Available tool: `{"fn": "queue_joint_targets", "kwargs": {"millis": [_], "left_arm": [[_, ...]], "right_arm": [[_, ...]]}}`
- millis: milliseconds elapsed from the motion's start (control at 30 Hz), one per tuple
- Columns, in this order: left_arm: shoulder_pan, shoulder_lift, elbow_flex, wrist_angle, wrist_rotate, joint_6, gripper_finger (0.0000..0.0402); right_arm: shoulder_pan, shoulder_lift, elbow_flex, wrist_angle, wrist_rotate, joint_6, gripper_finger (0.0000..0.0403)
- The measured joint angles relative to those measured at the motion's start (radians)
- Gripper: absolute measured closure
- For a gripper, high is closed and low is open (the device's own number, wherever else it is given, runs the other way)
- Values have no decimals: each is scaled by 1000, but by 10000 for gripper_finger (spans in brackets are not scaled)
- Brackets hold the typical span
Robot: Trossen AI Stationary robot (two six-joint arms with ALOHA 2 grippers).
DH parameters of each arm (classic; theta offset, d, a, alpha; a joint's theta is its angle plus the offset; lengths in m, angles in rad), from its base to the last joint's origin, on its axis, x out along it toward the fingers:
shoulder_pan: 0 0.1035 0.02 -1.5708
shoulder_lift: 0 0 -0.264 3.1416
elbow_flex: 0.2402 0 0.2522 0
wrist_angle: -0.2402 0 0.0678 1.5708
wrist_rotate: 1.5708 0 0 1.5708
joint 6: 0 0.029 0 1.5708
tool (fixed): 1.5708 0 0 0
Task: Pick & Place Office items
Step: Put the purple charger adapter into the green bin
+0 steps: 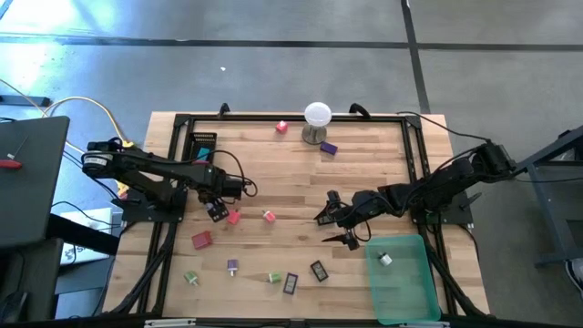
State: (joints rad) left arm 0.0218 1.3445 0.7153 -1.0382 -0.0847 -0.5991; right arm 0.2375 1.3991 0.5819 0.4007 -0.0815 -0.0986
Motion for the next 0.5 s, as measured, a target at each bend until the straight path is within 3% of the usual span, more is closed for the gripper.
{"fn": "queue_joint_targets", "kwargs": {"millis": [500], "left_arm": [[-51, 0, -7, 80, -109, -35, 76]], "right_arm": [[0, 0, 0, 0, 0, 0, 82]]}}
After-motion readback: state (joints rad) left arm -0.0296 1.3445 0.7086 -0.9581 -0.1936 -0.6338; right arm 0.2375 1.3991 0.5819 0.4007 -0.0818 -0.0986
